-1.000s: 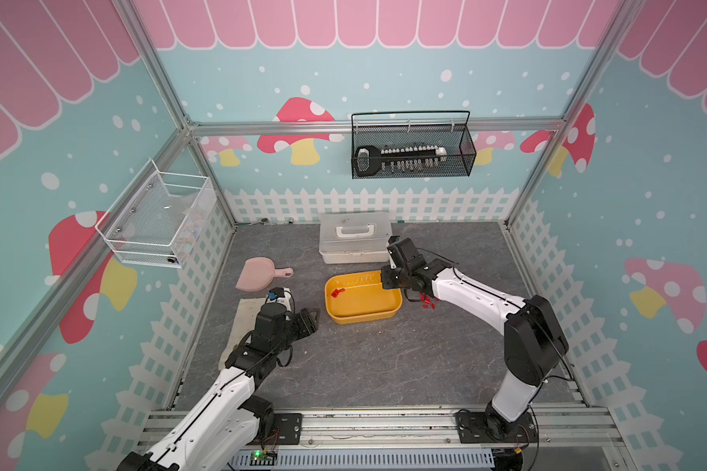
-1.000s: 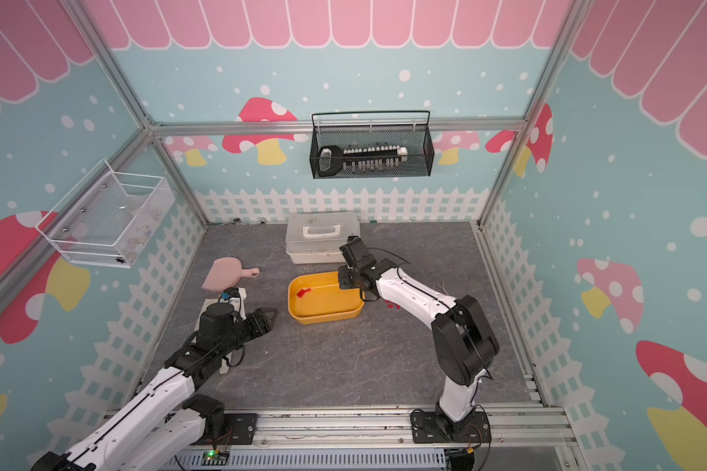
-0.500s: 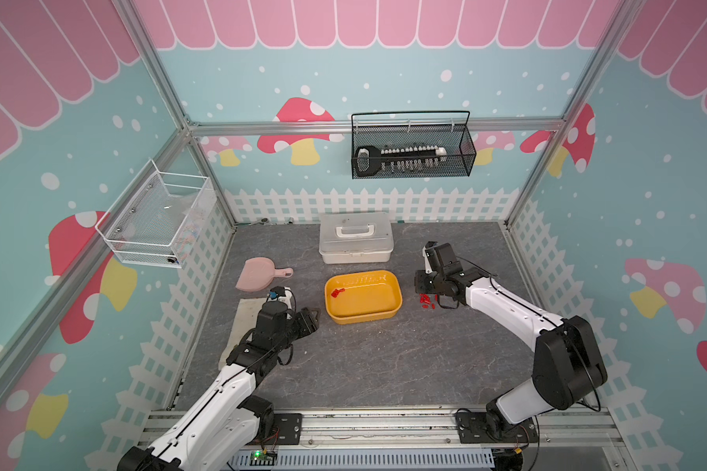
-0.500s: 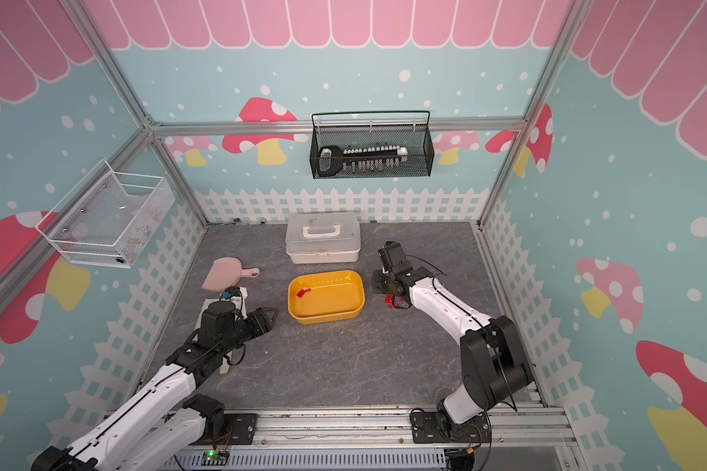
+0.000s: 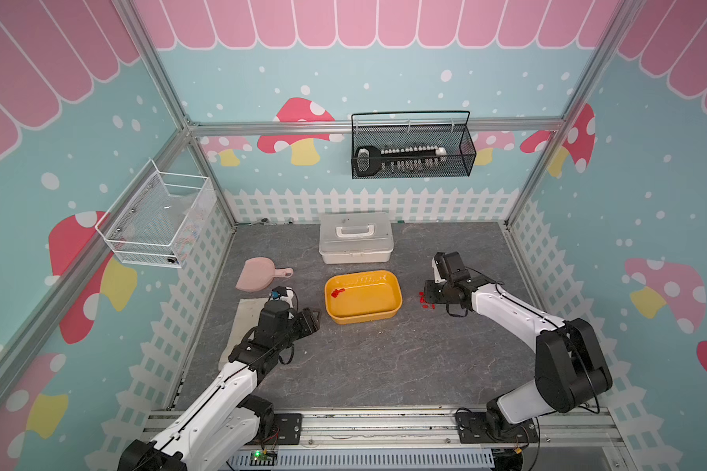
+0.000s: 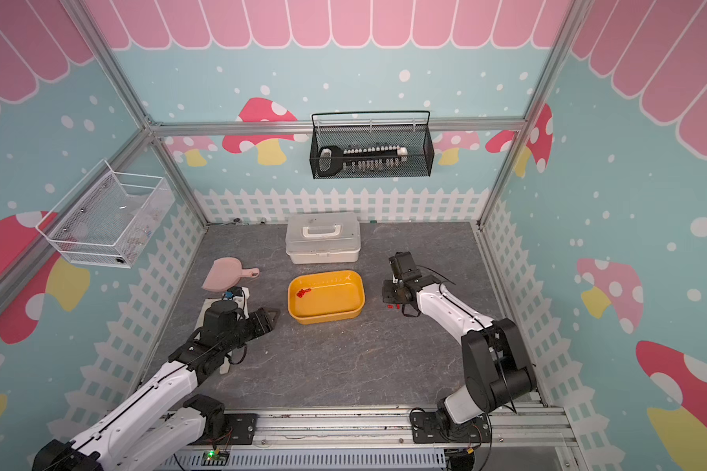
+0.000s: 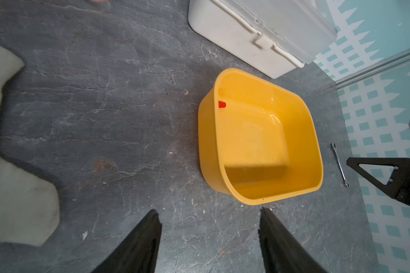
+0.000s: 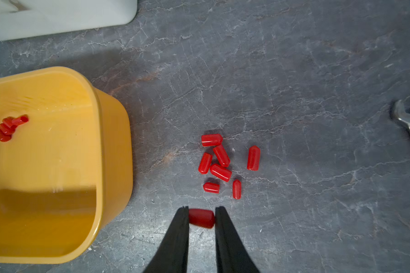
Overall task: Take the screw protection sleeves out of the storage box
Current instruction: Place the screw protection sleeve at the center of the board.
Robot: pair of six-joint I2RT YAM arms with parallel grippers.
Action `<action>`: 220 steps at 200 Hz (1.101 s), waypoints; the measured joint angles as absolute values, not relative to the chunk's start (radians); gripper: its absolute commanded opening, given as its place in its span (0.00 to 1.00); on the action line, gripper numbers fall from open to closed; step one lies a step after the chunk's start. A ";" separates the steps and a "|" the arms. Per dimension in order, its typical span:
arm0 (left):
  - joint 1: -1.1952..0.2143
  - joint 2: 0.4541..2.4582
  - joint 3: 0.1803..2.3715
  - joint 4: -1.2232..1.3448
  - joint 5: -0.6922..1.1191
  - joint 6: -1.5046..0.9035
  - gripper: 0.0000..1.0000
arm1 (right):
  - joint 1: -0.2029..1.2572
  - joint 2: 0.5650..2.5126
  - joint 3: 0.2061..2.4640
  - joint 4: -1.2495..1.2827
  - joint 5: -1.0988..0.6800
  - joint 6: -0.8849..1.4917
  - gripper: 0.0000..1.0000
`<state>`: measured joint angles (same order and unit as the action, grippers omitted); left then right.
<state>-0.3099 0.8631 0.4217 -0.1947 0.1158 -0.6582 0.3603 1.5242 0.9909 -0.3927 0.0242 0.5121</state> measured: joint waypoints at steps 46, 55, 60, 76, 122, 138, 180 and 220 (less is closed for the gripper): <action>-0.311 0.888 0.422 -0.176 0.116 -0.659 0.67 | 0.311 1.524 0.950 -0.379 0.023 0.498 0.23; -0.312 0.894 0.422 -0.171 0.116 -0.659 0.68 | 0.303 1.524 0.939 -0.373 0.019 0.495 0.23; -0.314 0.898 0.422 -0.169 0.116 -0.659 0.67 | 0.299 1.525 0.932 -0.369 0.017 0.494 0.23; -0.319 0.906 0.422 -0.161 0.116 -0.659 0.67 | 0.289 1.531 0.914 -0.360 0.010 0.490 0.23; -0.330 0.907 0.422 -0.155 0.112 -0.659 0.67 | 0.267 1.604 0.900 -0.329 -0.016 0.471 0.23; -0.330 0.904 0.422 -0.154 0.108 -0.660 0.67 | 0.258 1.625 0.899 -0.318 -0.023 0.471 0.23; -0.331 0.907 0.422 -0.152 0.105 -0.659 0.67 | 0.242 1.670 0.899 -0.291 -0.045 0.467 0.23; -0.332 0.915 0.422 -0.152 0.104 -0.659 0.67 | 0.229 1.682 0.899 -0.287 -0.056 0.459 0.23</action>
